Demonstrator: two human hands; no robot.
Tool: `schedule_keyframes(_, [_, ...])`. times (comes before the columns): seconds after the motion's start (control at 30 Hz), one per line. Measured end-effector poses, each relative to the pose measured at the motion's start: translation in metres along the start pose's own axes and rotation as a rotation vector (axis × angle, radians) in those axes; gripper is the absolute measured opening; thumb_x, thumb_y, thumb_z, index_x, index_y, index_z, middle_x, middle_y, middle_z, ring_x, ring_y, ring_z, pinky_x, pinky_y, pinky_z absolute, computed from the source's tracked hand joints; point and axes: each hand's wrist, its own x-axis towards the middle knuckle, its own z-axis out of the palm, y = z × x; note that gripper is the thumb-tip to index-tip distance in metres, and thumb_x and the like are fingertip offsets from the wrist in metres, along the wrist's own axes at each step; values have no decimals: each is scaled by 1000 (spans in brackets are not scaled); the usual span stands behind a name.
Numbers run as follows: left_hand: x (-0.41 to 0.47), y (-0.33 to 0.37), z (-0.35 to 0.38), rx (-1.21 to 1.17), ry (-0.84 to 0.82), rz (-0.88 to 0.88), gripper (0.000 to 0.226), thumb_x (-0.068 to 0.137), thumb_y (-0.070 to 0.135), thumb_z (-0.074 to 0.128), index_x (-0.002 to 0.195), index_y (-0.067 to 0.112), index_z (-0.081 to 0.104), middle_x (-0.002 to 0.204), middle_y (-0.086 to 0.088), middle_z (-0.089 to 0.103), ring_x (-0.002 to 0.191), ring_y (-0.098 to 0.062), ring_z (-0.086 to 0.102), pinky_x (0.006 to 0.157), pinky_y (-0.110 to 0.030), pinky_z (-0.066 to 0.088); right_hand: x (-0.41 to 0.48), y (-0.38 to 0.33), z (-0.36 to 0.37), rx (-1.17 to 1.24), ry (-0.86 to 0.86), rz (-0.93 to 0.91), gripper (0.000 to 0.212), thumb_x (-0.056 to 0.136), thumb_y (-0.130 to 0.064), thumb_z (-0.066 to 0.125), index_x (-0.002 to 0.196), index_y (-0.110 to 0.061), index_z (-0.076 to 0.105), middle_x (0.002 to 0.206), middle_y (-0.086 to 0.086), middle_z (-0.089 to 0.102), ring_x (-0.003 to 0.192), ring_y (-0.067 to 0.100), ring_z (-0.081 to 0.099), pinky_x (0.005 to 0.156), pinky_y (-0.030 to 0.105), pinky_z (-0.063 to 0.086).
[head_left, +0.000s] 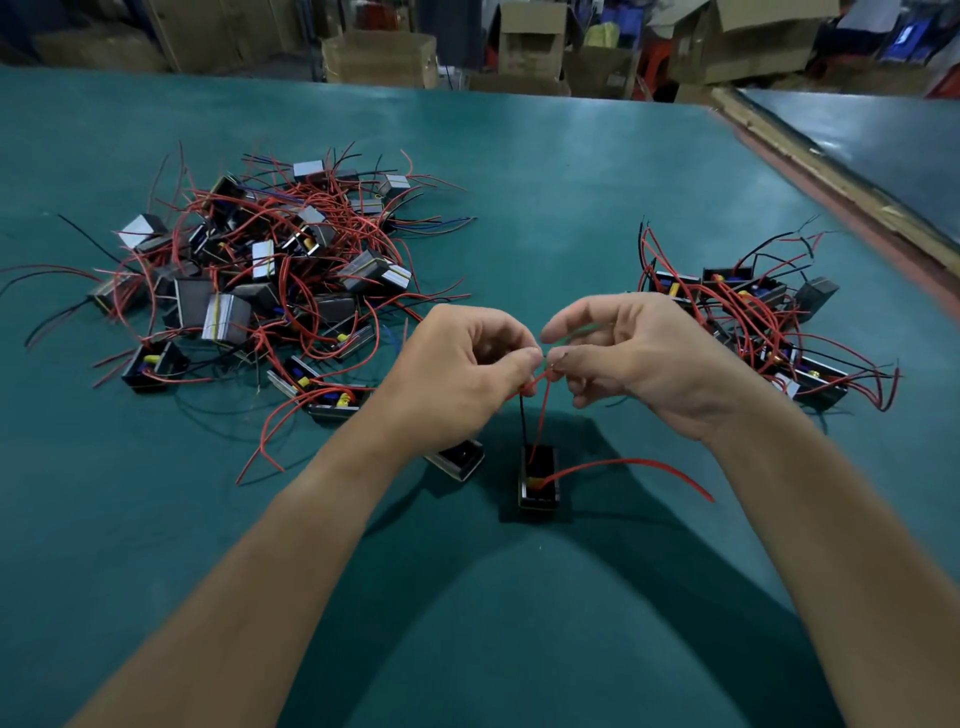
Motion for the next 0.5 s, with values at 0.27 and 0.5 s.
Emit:
schedule_keyframes(0.27, [0, 7, -7, -237, -86, -242, 23, 94, 3, 58, 73, 7, 67, 58, 1, 63, 41, -8, 46, 44, -15, 41, -2, 4, -4, -130, -40, -284, 28, 79, 15, 71, 83, -12, 75, 67, 2, 74, 58, 12, 65, 63, 23, 58])
schedule_keyframes(0.5, [0, 7, -9, -230, -103, -333, 24, 94, 8, 59, 72, 8, 67, 59, -1, 65, 40, -7, 46, 42, -14, 40, 1, 6, -4, -354, 10, -335, 22, 82, 4, 75, 85, -18, 79, 67, 1, 74, 59, 9, 64, 62, 24, 56])
